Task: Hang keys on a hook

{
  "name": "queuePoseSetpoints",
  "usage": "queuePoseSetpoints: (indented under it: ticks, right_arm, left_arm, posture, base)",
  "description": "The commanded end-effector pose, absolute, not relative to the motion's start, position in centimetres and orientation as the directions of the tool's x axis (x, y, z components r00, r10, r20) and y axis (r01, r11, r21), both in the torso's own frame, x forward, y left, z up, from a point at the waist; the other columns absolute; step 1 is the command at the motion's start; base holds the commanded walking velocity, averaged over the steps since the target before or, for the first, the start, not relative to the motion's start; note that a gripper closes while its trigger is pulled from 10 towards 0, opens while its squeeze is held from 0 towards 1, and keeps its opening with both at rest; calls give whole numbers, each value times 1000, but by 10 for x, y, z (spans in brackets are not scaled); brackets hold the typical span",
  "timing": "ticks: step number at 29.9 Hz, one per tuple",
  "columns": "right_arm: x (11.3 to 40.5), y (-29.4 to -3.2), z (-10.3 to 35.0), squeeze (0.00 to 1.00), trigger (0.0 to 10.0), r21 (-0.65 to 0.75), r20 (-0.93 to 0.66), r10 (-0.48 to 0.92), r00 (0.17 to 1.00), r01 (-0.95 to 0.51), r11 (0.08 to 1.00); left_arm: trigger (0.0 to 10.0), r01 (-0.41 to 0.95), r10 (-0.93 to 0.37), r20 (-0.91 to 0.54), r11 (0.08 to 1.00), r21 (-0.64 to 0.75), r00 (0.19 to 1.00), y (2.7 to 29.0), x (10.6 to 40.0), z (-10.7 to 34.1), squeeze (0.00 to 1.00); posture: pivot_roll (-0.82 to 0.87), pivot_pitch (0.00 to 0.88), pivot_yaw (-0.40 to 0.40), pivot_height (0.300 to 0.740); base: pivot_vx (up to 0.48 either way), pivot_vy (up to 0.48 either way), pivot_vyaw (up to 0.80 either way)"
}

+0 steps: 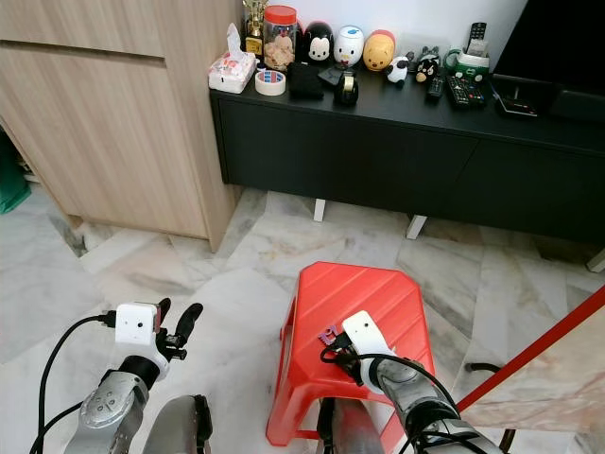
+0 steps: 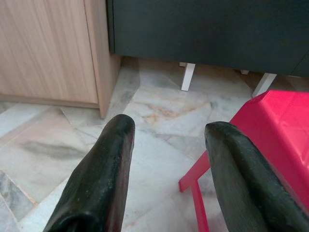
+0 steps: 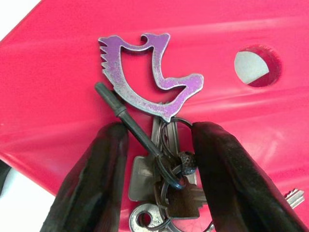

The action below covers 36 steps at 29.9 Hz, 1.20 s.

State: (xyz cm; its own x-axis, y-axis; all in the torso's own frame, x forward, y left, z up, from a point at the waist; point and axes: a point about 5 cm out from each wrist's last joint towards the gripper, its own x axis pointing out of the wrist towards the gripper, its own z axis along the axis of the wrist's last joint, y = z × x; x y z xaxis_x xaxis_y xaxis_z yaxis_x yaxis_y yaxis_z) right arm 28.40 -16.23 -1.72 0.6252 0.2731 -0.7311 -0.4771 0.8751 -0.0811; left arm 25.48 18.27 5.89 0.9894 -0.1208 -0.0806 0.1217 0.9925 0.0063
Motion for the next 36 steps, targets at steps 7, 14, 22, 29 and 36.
queuePoseSetpoints:
  ticks: [7, 14, 22, 29, 36]
  right_arm:
    - [288, -158, -14, 0, 0, -81, -703, 274, 656, -457, 886]
    - [294, -154, -9, 0, 0, -78, -665, 284, 691, -442, 893]
    - [297, -148, -5, 0, 0, -63, -635, 292, 715, -425, 903]
    - [294, -147, -8, 0, 1373, -56, -644, 295, 706, -428, 902]
    - [297, -156, -5, 1000, 10000, -64, -641, 272, 718, -403, 913]
  left_arm:
    - [10000, 119, -116, -96, 993, 24, 989, 183, 255, 58, 0]
    - [10000, 113, -109, -96, 993, 32, 989, 184, 256, 58, 0]
    - [10000, 112, -108, -106, 993, 38, 989, 183, 259, 55, 0]
    - [10000, 122, -117, -112, 992, 36, 987, 182, 263, 54, 0]
    - [10000, 122, -116, -115, 992, 41, 986, 183, 263, 54, 0]
  posture:
    - [89, 80, -91, 594]
    - [87, 75, -91, 594]
    - [85, 59, -90, 594]
    - [85, 50, -90, 594]
    - [86, 48, -90, 594]
  base:
    - [0, 0, 0]
    - [0, 0, 0]
    - [0, 0, 0]
    - [0, 0, 0]
    - [0, 0, 0]
